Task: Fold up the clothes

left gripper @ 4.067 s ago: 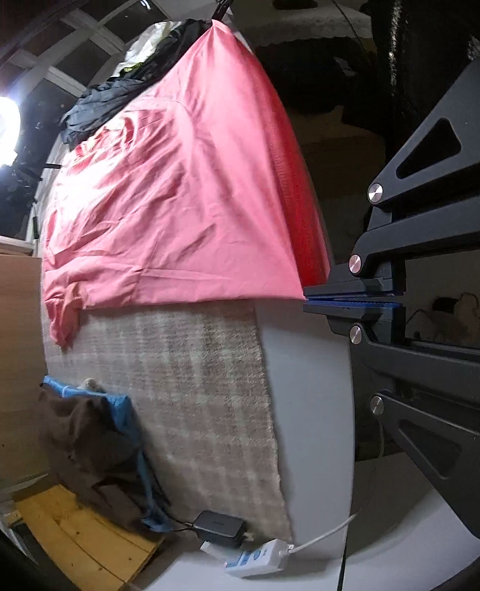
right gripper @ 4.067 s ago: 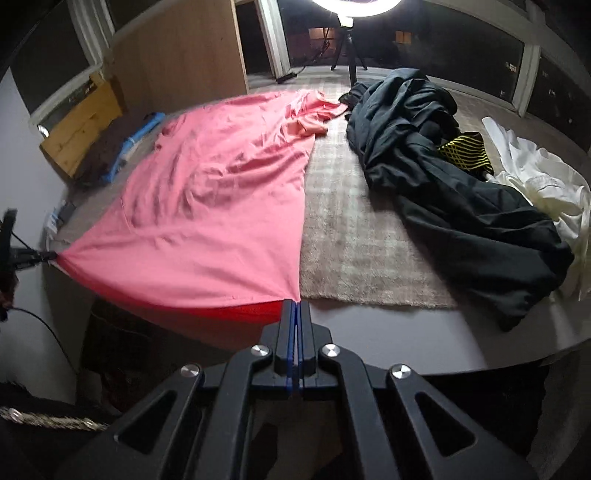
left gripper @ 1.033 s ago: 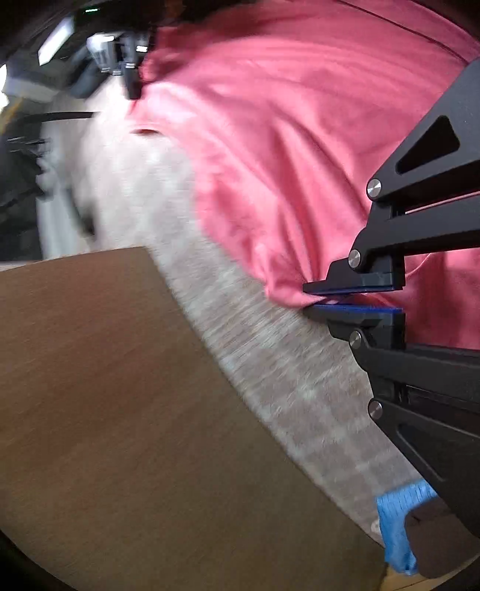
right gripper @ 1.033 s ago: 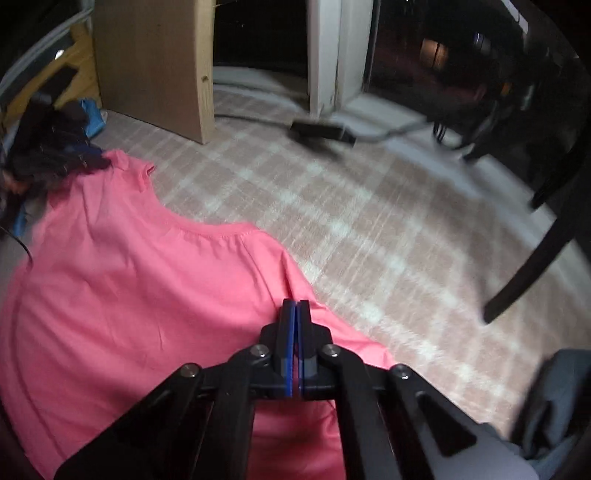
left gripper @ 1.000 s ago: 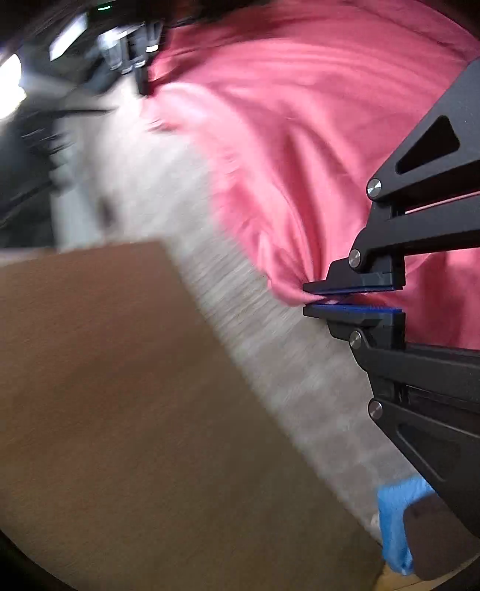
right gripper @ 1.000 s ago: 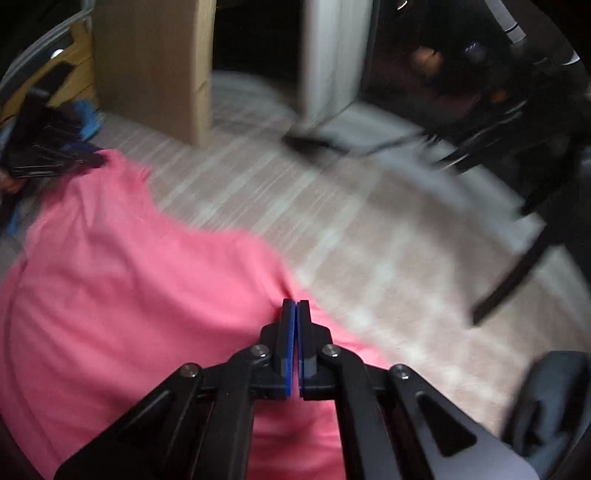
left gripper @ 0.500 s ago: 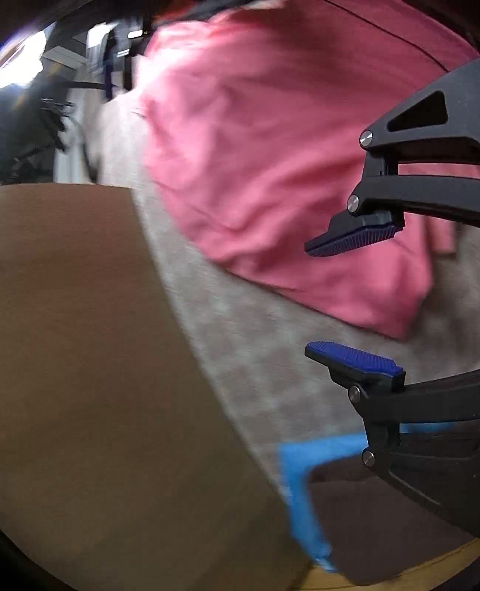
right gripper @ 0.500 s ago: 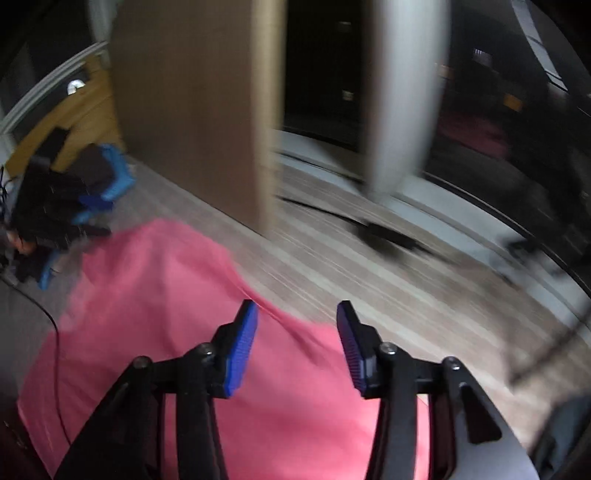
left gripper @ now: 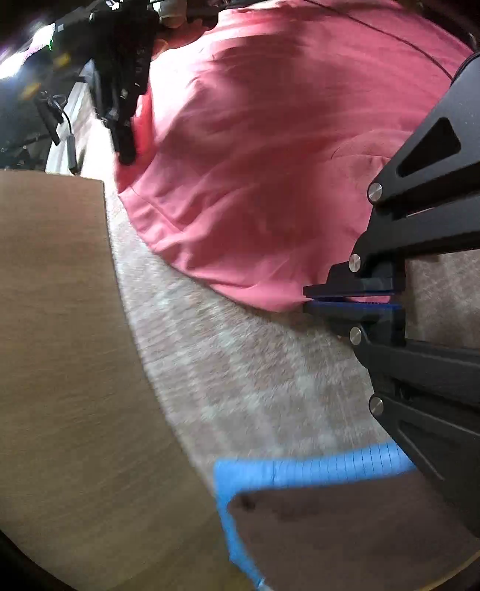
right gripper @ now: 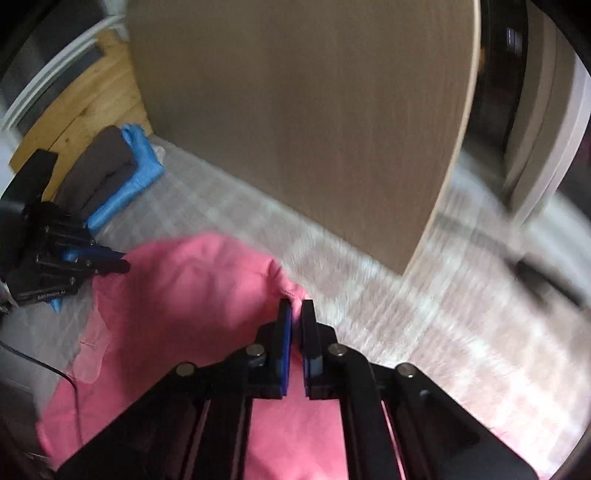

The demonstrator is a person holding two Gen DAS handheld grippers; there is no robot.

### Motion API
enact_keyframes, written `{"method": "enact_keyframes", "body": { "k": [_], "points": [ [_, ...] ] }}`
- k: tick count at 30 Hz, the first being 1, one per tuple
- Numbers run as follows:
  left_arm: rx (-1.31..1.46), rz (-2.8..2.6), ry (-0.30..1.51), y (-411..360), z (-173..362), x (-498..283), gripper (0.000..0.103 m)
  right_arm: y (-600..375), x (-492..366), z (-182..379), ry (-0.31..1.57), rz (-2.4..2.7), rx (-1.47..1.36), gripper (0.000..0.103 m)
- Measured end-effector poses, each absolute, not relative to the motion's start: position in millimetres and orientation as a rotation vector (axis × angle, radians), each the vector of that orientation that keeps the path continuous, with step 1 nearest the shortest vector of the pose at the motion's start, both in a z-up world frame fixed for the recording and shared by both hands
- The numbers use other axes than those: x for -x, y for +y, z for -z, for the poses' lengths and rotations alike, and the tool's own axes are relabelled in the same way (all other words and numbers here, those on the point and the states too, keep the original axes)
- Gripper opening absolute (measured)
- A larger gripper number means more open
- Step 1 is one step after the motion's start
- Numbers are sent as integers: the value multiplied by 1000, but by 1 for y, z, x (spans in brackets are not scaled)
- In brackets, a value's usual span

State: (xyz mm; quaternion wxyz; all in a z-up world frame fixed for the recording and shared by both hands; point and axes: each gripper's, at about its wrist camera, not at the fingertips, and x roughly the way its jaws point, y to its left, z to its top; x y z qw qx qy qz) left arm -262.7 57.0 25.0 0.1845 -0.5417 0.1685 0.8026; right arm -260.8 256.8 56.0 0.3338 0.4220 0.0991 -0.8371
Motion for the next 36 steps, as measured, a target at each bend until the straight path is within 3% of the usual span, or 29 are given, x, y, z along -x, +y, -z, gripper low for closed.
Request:
{"method": "enact_keyframes", "body": {
  "k": [4,7,8,11,16,20,24,29,33,34,35,36],
  "points": [
    [1442,-2374,546,59,-42,259,2,264,253,-75,318,2315,-976,5],
    [1527,-2339,604,43,-20,240,10,253,265,-46,409,2274,-1115,7],
    [1565,-2332,625,41,-14,255,14,250,271,-37,415,2253,-1173,13],
    [1603,-2334,573,35,-15,261,15,263,280,-37,316,2237,-1278,17],
    [1510,-2333,563,45,-48,239,23,335,253,-95,72,2312,-1176,24],
    [1452,-2244,533,53,-62,225,26,407,221,-114,71,2423,-1193,30],
    [1428,-2191,534,53,-46,236,31,476,215,-90,223,2561,-1338,40],
    [1388,-2117,551,110,-33,257,32,513,242,-30,59,2476,-1522,40],
    [1453,-2083,621,137,1,282,32,503,241,-16,131,2448,-1550,41],
    [1471,-2082,647,140,8,285,33,501,238,-19,167,2468,-1530,36],
    [1467,-2092,639,140,9,287,34,500,235,-23,202,2488,-1510,0],
    [1465,-2102,626,138,9,289,35,498,233,-26,238,2507,-1490,3]
  ]
}}
